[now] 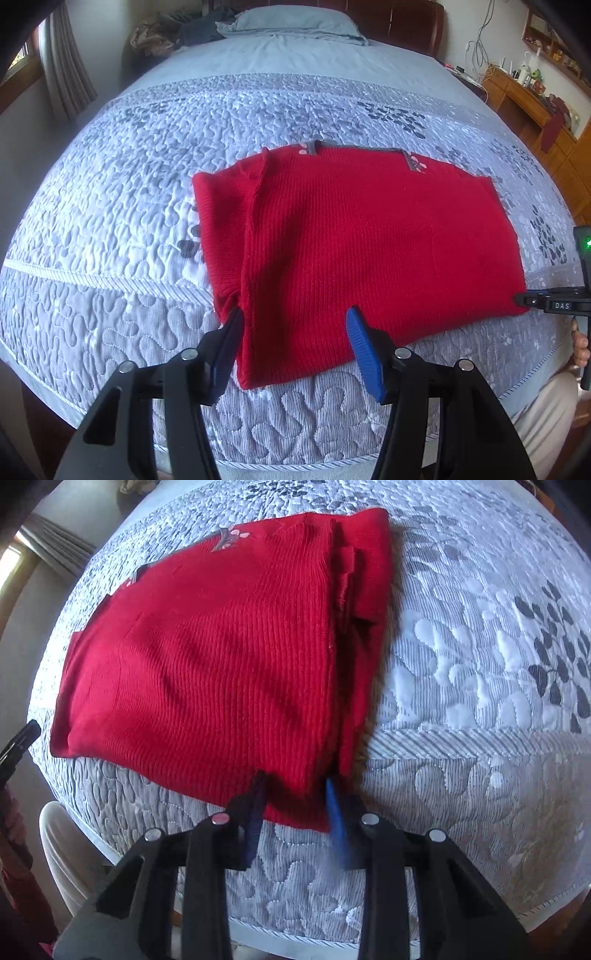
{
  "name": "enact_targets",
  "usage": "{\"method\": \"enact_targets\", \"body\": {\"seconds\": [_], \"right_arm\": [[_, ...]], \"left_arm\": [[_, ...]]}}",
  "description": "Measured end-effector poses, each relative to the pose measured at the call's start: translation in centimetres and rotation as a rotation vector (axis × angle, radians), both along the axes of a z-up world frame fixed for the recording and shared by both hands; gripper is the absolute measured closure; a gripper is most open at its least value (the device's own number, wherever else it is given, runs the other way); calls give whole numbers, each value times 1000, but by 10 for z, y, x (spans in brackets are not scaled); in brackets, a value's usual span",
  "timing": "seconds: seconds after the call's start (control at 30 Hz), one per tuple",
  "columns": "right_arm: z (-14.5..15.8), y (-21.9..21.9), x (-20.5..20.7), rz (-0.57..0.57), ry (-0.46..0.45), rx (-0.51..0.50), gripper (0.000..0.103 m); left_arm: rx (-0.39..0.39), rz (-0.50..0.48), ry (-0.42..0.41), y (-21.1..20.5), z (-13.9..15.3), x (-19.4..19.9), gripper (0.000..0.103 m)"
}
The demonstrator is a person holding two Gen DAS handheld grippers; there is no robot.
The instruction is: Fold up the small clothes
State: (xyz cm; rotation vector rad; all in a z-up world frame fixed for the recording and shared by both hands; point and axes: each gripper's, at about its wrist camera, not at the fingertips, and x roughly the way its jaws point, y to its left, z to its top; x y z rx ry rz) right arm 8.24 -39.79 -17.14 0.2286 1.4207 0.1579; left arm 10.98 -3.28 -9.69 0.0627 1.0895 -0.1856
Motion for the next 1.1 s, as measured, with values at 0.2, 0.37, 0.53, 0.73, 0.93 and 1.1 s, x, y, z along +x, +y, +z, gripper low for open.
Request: {"method": "enact_targets", "body": {"seconds": [0.2,0.37,0.53,0.73,0.93,1.1], "right_arm": [[37,-4,12,-1,-77,21,70],[53,-11,41,-6,-119,55,69],[51,-13,83,15,-127,11,66],[36,-23,136,1,-108,1,62],[13,-25,170,16,-63,10,56],[1,-25,185,19,-53,14,52]], "left_arm": [[41,-23,-25,-5,0,11,43],[56,-52,-32,-8,-2,29,39],[36,-55,13,-5,-12,72,39],[-111,14,119,30,-17,154,39],[-131,-25,164,32,-32,204,41],[-66,-93,170,8,-46,219,41]]}}
